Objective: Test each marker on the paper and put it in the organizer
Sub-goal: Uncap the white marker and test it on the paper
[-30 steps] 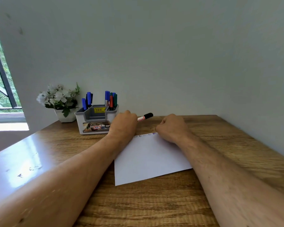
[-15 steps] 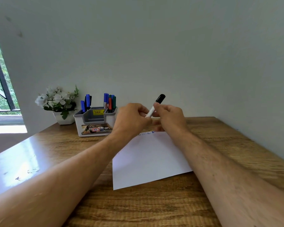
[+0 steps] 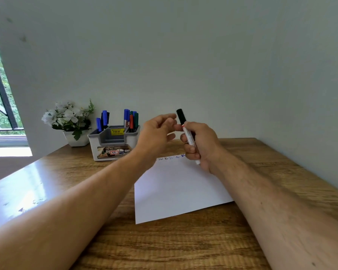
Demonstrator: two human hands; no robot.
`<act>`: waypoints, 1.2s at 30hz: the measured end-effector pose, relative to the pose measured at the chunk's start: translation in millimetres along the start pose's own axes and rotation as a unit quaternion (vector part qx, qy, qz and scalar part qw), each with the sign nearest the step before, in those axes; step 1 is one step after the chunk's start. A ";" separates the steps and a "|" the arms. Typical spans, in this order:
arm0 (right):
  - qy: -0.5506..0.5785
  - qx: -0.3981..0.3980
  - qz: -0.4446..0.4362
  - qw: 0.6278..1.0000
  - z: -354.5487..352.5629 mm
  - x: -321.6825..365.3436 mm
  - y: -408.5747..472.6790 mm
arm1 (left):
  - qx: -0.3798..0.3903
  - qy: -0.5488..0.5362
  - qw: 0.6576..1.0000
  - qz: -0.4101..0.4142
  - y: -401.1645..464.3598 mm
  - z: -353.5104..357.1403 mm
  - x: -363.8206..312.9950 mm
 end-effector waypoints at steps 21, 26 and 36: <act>-0.138 0.055 0.039 0.988 16.7 4.7 -7.1 | 0.038 -0.239 0.970 -0.021 0.6 -13.4 -0.1; -0.179 0.036 0.043 0.982 15.3 6.3 -8.5 | 0.024 -0.256 0.966 -0.014 4.9 -16.9 -1.0; -0.064 -0.042 0.002 0.997 -7.2 -0.5 -2.0 | -0.014 -0.145 0.989 -0.042 8.1 -22.2 5.3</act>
Point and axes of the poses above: each hand's wrist, its own y-axis towards the middle knuckle, its own z-axis out of the palm, x = y × z, the point moved 3 cm from there along y, towards the middle knuckle, and after that the axes turned 7 degrees about x, right-handed, at the moved point
